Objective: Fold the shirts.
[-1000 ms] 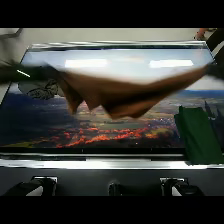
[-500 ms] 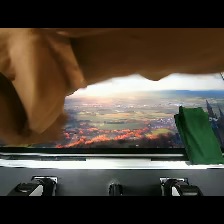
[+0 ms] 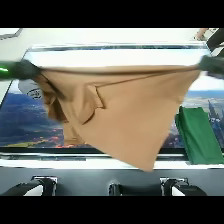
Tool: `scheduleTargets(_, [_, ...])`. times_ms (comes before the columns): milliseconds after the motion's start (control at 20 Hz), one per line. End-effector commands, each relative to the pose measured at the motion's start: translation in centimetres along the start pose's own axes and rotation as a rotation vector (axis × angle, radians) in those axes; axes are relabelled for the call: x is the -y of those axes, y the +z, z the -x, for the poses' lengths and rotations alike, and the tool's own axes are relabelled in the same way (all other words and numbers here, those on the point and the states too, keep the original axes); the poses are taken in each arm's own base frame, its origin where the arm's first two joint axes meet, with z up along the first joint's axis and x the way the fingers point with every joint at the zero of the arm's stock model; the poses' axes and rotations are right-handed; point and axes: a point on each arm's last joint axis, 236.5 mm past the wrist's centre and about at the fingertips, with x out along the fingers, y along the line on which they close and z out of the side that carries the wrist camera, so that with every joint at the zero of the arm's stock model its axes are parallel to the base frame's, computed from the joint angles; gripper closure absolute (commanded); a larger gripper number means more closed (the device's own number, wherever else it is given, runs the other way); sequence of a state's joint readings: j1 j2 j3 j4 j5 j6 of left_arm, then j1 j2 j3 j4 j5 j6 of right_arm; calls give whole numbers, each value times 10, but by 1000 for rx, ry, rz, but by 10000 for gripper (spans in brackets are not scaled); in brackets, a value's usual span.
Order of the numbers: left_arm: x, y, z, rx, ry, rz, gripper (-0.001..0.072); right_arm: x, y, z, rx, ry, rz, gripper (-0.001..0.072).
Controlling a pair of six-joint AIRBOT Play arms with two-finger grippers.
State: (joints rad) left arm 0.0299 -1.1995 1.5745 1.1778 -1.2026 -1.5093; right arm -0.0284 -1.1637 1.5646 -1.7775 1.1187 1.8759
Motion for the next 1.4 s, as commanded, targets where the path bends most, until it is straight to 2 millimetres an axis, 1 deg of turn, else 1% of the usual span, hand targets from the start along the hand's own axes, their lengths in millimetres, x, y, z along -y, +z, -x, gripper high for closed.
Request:
scheduleTargets(0, [-53,-53,-133,-210,5,62,682,-49,-71,-136,-227,83,-246,674])
scheduleTargets(50, [-60,-57,-158,-233,-6,77,682,-63,-87,-157,-277,116,-327,674])
scheduleTargets(100, [-64,-62,-182,-258,-25,105,681,-78,-102,-173,-328,156,-386,675])
scheduleTargets(150, [-64,-67,-200,-279,-54,139,681,-89,-115,-183,-373,183,-428,675])
scheduleTargets(200, [-61,-73,-216,-301,-89,179,680,-95,-125,-190,-406,193,-450,675])
scheduleTargets(300, [-54,-90,-236,-345,-134,236,680,-98,-137,-198,-443,190,-461,676])
scheduleTargets(350, [-53,-96,-240,-364,-141,243,680,-97,-139,-201,-442,187,-453,676])
scheduleTargets(400, [-53,-98,-241,-370,-140,243,635,-97,-135,-202,-424,192,-449,675])
scheduleTargets(450, [-55,-97,-237,-375,-142,244,424,-95,-126,-203,-389,196,-443,639])
scheduleTargets(500, [-59,-96,-227,-401,-148,243,121,-91,-119,-197,-380,200,-426,435])
scheduleTargets(550, [-70,-97,-213,-442,-139,228,55,-82,-113,-187,-378,205,-382,275])
scheduleTargets(600, [-90,-104,-195,-501,-103,203,88,-65,-115,-178,-401,191,-320,273])
scheduleTargets(650, [-118,-115,-177,-560,-40,199,211,-41,-126,-171,-462,156,-285,272])
scheduleTargets(700, [-144,-127,-160,-611,23,239,236,-15,-150,-161,-585,119,-282,272])
scheduleTargets(750, [-160,-139,-148,-640,51,298,232,3,-175,-149,-705,108,-273,273])
scheduleTargets(800, [-169,-150,-140,-647,44,353,230,12,-201,-135,-812,137,-247,274])
scheduleTargets(850, [-172,-161,-137,-644,25,389,230,10,-224,-121,-906,210,-209,274])
scheduleTargets(900, [-176,-174,-136,-644,12,416,230,3,-242,-108,-974,275,-189,269])
scheduleTargets(950, [-182,-188,-138,-651,14,436,230,-3,-259,-99,-1025,316,-182,243])
scheduleTargets(1000, [-186,-198,-142,-655,13,446,230,-8,-268,-96,-1046,337,-198,240])
scheduleTargets(1100, [-191,-207,-153,-639,6,447,230,-18,-279,-94,-1065,371,-239,240])
scheduleTargets(1250, [-189,-203,-173,-593,-32,492,233,-23,-283,-95,-1067,385,-247,240])
scheduleTargets(1350, [-187,-201,-181,-575,-48,511,246,-23,-286,-95,-1069,378,-228,240])
